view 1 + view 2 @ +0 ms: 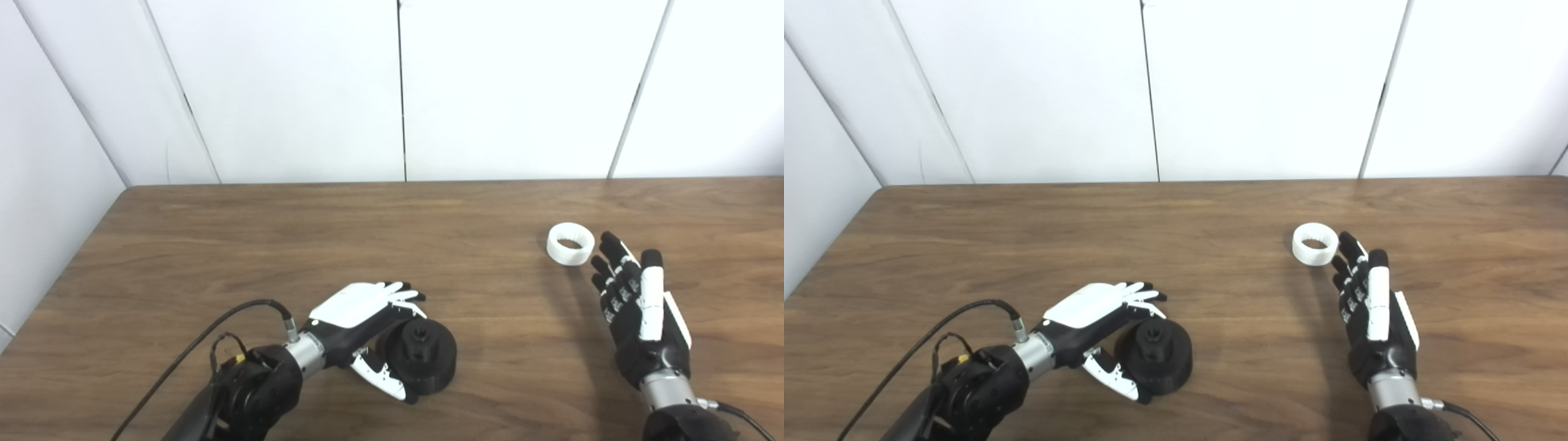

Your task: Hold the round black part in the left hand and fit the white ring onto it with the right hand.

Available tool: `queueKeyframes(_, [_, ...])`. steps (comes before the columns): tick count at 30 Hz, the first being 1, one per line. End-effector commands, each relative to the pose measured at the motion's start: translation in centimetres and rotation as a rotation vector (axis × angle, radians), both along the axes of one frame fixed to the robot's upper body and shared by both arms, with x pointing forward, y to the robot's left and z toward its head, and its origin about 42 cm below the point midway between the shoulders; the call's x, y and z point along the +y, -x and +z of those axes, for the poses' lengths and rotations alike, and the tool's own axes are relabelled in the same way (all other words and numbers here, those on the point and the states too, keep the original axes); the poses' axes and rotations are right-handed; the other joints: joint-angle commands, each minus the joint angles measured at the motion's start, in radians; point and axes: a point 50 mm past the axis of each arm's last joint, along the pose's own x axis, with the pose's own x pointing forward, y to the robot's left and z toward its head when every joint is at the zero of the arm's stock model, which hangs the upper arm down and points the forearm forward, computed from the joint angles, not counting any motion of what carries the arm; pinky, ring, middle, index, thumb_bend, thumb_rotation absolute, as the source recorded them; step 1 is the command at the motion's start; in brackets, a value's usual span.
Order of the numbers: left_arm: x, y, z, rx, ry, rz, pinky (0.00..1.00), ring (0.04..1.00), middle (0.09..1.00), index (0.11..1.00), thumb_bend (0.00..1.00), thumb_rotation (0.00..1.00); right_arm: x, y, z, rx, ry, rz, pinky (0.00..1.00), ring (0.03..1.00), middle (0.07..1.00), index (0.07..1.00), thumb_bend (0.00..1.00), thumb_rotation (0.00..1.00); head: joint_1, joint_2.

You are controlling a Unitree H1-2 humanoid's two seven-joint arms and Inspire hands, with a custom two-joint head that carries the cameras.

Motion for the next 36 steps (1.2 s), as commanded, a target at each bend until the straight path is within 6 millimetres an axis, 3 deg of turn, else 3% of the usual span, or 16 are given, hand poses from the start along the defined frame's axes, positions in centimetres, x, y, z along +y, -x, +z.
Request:
queueKeyframes(1, [-0.1,-0.2,1.0,-0.041,0.003,-0.013,1.00,1.000,0.951,0.697,0.76,0.41,0.0,-1.2,3.3,-0.130,-0.017,0.015,0.88,0.952,0.968,0.903,0.62,0.83,0.001,0.002])
queueKeyframes(3, [-0.1,-0.2,1.0,-0.040,0.005,-0.012,1.00,1.000,0.951,0.697,0.76,0.41,-0.2,-1.9,4.5,-0.159,0.045,0.003,0.81,0.928,0.954,0.882,0.62,0.69,0.003,0.004])
queueKeyframes(7, [-0.2,-0.2,0.9,-0.040,0.015,-0.018,1.00,1.000,0.948,0.695,0.76,0.40,-0.5,-3.9,6.9,-0.199,0.278,-0.013,0.80,0.919,0.941,0.868,0.62,0.54,0.004,0.007])
queueKeyframes(8, [-0.2,-0.2,0.9,-0.039,0.012,-0.018,1.00,1.000,0.948,0.695,0.76,0.40,-0.8,-4.8,7.6,-0.224,0.420,-0.025,0.80,0.918,0.940,0.867,0.62,0.53,0.001,0.008])
queueKeyframes(12, [-0.3,-0.2,0.9,-0.036,0.003,-0.021,1.00,1.000,0.950,0.698,0.76,0.41,-1.2,-8.0,9.5,-0.268,0.762,-0.034,0.88,0.906,0.883,0.839,0.73,0.41,-0.002,0.008])
queueKeyframes(19, [-0.5,0.0,0.6,-0.034,0.003,-0.029,1.00,1.000,0.946,0.693,0.77,0.38,-1.3,-11.7,11.0,-0.244,0.983,-0.007,0.83,0.927,0.921,0.767,0.84,0.32,-0.001,0.008])
queueKeyframes(24, [-0.5,0.1,0.5,-0.035,0.006,-0.027,1.00,1.000,0.945,0.691,0.77,0.38,-1.3,-13.3,10.7,-0.165,1.047,-0.001,0.98,0.988,0.975,0.764,0.87,0.34,0.000,0.009])
queueKeyframes(36, [-0.7,0.0,0.4,-0.033,0.002,-0.034,1.00,1.000,0.948,0.690,0.77,0.37,-2.0,-16.5,10.2,-0.076,1.234,0.046,1.00,1.000,1.000,0.760,0.92,0.33,-0.005,0.007])
